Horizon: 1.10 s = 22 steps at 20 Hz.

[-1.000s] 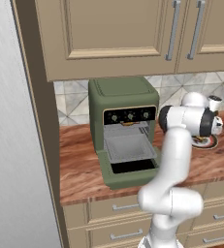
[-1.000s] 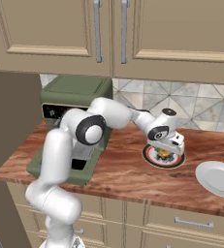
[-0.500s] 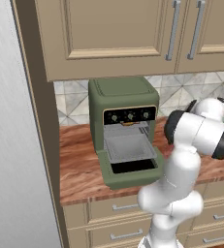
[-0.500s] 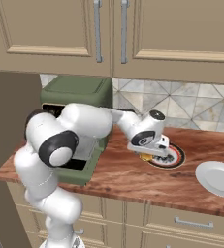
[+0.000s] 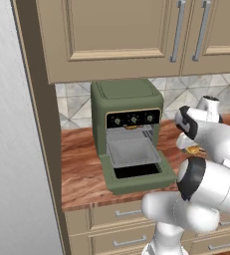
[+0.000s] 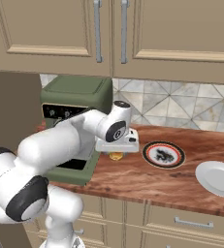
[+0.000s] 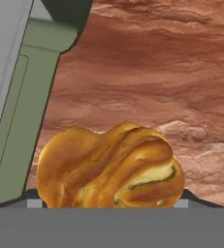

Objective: Open the toaster oven door. Place the bread on the bottom tray in the toaster oven and place the chicken drumstick on the top tray.

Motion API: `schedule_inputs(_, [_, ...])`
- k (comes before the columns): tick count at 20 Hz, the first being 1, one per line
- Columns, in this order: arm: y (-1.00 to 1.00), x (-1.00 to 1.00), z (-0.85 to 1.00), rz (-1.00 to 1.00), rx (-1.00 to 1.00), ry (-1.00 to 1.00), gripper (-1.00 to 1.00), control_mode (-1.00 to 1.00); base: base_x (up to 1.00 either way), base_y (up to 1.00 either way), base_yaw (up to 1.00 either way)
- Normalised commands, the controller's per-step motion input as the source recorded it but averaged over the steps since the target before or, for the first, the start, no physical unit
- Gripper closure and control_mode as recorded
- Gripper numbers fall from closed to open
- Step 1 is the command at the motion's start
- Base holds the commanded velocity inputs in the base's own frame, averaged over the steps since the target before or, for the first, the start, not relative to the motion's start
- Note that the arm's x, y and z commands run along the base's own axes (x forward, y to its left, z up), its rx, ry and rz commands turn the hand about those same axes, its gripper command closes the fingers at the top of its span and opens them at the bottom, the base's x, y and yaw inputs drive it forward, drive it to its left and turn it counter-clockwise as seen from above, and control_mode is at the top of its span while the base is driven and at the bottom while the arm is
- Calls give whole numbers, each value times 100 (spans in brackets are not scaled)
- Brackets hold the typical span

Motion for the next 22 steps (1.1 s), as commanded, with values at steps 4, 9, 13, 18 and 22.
schedule_inputs(4, [100, -26, 12, 20, 0, 15, 100, -100, 0, 0, 0])
schedule_inputs(9, [100, 3, 3, 17, 0, 6, 100, -100, 0, 0, 0])
schedule_inputs(13, [92, 31, 0, 9, 0, 1, 100, -100, 0, 0, 0])
schedule_inputs(18, [43, 56, -4, 3, 1, 0, 100, -100, 0, 0, 0])
schedule_inputs(22, [26, 50, -5, 6, 1, 0, 100, -100, 0, 0, 0])
